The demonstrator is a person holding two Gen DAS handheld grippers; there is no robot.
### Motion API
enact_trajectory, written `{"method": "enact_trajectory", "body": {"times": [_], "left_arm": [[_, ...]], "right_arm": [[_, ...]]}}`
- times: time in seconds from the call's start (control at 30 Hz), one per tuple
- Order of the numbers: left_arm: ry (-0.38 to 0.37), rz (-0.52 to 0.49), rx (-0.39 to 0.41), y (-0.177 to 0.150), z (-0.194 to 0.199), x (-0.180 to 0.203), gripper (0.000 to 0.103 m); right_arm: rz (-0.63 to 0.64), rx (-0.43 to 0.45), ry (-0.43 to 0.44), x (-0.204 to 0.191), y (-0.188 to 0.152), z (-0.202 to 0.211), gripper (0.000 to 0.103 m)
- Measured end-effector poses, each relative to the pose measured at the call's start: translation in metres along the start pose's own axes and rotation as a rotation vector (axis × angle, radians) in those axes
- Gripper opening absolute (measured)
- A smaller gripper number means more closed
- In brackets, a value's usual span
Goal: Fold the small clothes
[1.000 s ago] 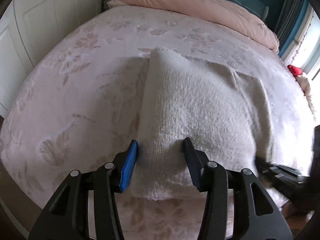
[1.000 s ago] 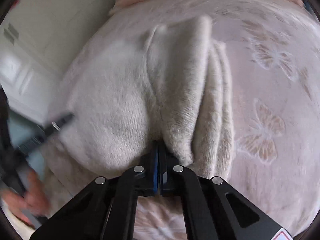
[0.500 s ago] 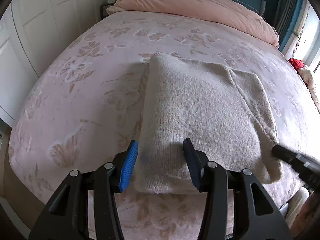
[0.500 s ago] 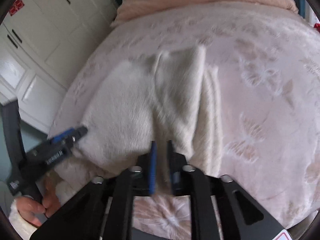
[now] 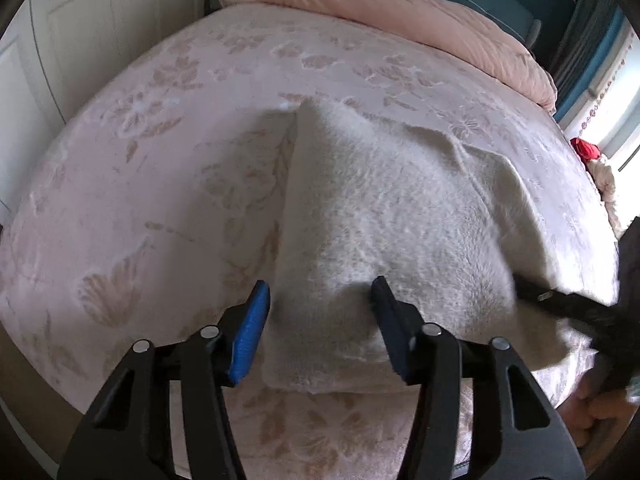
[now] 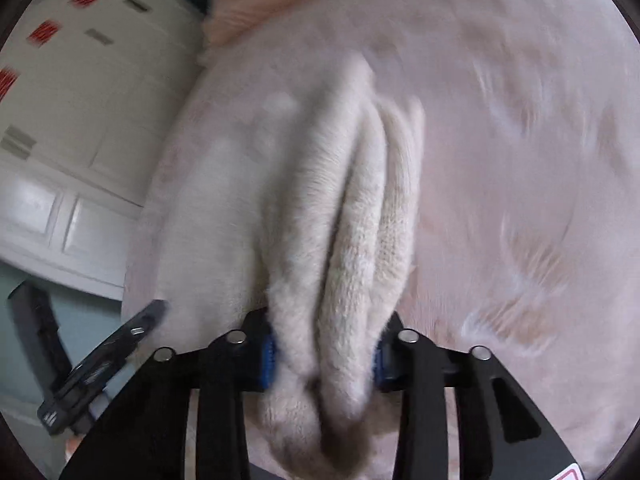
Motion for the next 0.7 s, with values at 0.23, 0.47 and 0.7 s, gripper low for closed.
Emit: {"method": "enact_trajectory", "body": {"times": [0.23,0.47,0.7], "left_arm": [[-0.003,-0.07,-0.014,-0.012,-0.011,0.027,0.054],[0.042,-0.097,0.001,-0.011,-0.008,0.028,0.054],[0.057,-0.099,0.009,-0.012,-0.008,0.028,0.054]], "right_arm": [[0.003,-0.06,-0.154,0.039,-0.03,-0.028,0.042],[0.079,0.138,-0.188,0.002,-0.006,0.038,0.045],[0.114,-0.099,-0.227,0.022,-0.044,-0.025,0.035]]}}
Point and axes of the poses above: each gripper's, at about its wrist camera, not at the fingertips, and z roughly against the way its jaws point, x to its right, y to its top, the point moved 8 cm from there along -z, roughly the way its jaws point, and after that the axes turned 2 degrees about -x, right-handed, at the moved point
